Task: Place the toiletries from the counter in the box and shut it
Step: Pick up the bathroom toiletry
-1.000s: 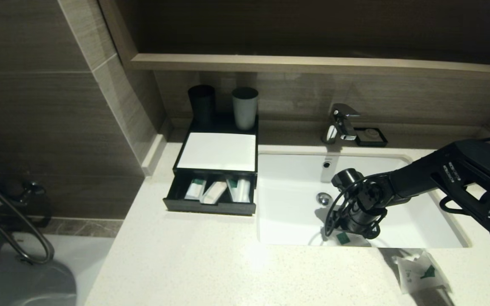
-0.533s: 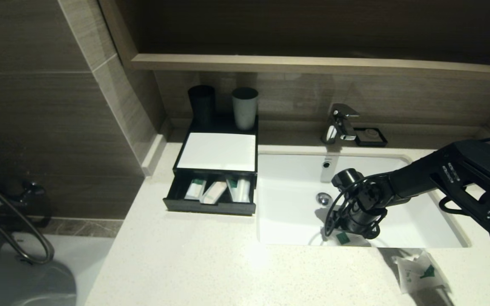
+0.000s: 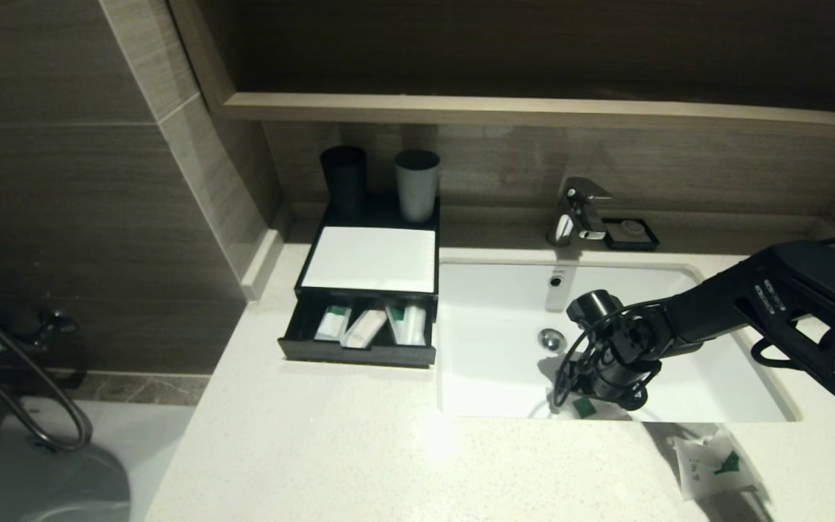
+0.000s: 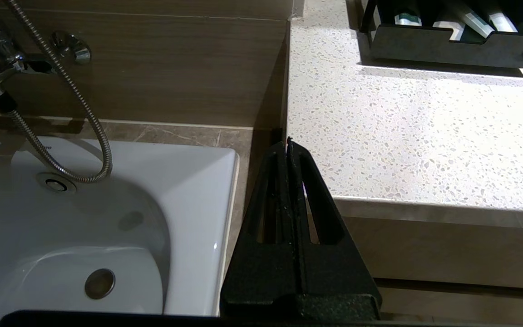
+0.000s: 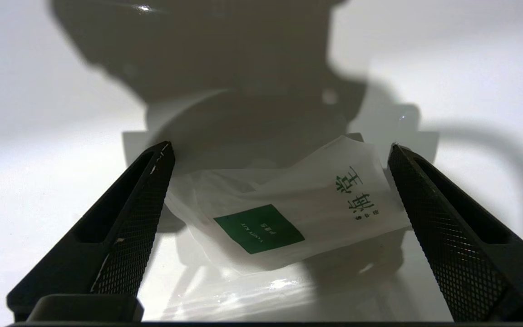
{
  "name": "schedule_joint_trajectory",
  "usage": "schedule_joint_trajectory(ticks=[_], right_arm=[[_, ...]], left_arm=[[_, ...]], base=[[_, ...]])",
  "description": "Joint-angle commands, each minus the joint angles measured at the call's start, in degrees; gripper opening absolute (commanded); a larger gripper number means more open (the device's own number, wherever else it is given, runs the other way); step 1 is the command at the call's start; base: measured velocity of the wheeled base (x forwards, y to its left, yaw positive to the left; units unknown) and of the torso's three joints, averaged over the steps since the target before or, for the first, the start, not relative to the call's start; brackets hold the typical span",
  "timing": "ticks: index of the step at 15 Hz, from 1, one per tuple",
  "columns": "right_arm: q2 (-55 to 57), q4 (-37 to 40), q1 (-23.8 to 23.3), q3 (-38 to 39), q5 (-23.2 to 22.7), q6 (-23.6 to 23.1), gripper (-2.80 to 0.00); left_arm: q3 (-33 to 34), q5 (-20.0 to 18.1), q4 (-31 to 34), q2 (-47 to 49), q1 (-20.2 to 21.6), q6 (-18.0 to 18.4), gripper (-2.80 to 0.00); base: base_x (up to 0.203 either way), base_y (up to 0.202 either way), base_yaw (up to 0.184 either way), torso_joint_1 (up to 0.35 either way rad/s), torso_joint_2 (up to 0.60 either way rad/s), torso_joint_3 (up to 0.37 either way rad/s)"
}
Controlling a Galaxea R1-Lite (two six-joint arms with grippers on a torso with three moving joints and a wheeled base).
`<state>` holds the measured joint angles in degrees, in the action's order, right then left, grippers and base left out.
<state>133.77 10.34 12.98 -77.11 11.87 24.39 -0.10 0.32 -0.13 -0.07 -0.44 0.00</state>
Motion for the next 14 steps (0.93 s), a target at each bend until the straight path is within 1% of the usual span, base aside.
schedule_joint_trajectory(ticks=[1, 14], right_arm=[[0.80, -0.41, -0.08, 0.64, -0.01, 0.13, 0.00], [1.40, -0.59, -0.15, 1.52, -0.89, 0.48, 0.00]], left_arm=[[0.01, 0.03, -0.04, -0.01, 0.00, 0.00, -2.80], [0.01, 0.03, -0.04, -0.01, 0.00, 0.00, -2.80]], base=[[0.000, 0.000, 0.000, 0.000, 0.00, 0.000], [0.000, 0.000, 0.000, 0.000, 0.00, 0.000]])
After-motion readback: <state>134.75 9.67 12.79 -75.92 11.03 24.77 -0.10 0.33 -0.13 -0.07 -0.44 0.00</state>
